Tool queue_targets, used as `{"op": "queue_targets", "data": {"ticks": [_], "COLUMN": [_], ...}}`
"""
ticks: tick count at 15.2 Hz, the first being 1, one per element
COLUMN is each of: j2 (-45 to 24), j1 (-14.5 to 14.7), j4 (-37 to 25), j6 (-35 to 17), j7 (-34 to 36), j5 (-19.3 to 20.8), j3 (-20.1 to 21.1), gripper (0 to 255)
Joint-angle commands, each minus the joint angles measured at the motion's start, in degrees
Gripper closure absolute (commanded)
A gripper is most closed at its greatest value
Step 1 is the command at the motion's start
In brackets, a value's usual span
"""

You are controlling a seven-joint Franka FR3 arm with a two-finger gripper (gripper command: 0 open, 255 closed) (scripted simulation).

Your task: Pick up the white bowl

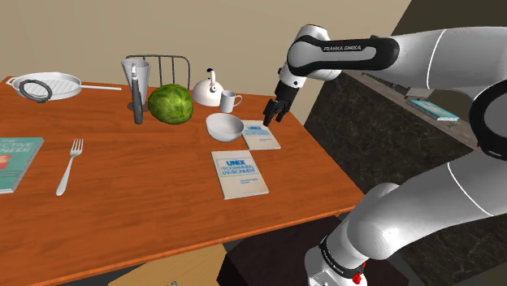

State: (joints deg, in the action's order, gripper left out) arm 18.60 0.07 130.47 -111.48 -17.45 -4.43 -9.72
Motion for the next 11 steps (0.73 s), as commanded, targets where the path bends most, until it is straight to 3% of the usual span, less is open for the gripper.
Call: {"op": "queue_targets", "data": {"ticks": [1, 11], "j2": [-4.4, -27.6], "j1": [0.2, -0.7], "j4": [-2.7, -20.9], "j6": [-1.6, -5.2], "j7": [-1.5, -9.8], "j5": [-1.4, -11.2], "j3": [-0.9, -3.3], "gripper": [0, 0]}}
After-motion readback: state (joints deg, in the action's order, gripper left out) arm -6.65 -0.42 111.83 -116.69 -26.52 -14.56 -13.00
